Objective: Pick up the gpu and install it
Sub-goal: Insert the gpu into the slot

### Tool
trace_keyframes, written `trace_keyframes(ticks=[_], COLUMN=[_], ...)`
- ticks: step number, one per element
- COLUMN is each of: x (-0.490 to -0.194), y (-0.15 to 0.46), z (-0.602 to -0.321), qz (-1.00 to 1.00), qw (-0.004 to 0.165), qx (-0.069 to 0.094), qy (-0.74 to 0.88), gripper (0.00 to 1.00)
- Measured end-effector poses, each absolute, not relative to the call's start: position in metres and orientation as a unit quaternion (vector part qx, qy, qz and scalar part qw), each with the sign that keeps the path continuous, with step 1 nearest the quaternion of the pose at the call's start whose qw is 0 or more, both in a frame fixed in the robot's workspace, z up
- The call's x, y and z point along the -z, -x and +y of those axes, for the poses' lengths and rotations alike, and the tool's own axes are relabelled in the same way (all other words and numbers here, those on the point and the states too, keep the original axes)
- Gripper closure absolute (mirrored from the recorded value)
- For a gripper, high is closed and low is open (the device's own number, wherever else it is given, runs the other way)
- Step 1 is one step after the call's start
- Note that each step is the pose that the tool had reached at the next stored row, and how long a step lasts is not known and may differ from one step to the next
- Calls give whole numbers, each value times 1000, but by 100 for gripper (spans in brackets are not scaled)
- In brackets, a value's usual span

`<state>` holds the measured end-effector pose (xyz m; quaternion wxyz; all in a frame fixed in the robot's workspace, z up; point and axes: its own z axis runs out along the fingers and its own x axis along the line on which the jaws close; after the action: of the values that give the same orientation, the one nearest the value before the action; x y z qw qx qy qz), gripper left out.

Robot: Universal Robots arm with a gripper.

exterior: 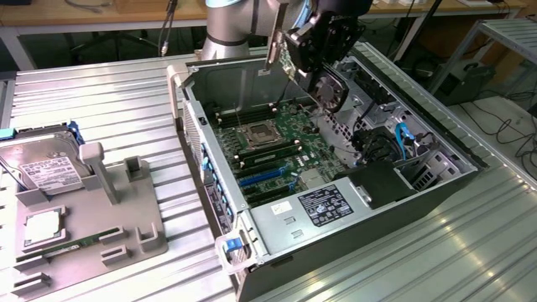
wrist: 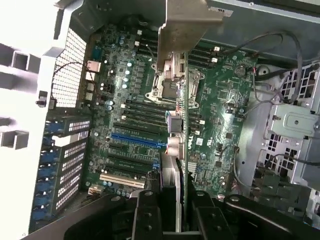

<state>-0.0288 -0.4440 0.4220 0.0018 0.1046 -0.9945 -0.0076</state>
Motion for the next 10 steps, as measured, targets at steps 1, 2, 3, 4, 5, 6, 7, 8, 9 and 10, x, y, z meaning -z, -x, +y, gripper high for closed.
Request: trace_keyframes(ticks=[1, 2, 3, 4, 5, 6, 7, 8, 9, 10], x=[-422, -422, -422, -422, -422, -422, -422, -422, -422, -422], y=[29, 29, 29, 29, 29, 29, 29, 29, 29, 29], z=[-444, -444, -444, -444, -444, -444, -444, -444, -444, -444], qz=[-991, -985, -980, -973, -969, -965, -963, -961, -959, -958], qw=[2, 2, 3, 3, 3, 3, 3, 3, 3, 3], qx=[7, 7, 7, 7, 7, 7, 7, 7, 7, 7], qy=[-137, -173, -200, -229, -247, -262, -271, -277, -282, -286], gripper=[72, 72, 72, 72, 72, 72, 72, 72, 72, 72])
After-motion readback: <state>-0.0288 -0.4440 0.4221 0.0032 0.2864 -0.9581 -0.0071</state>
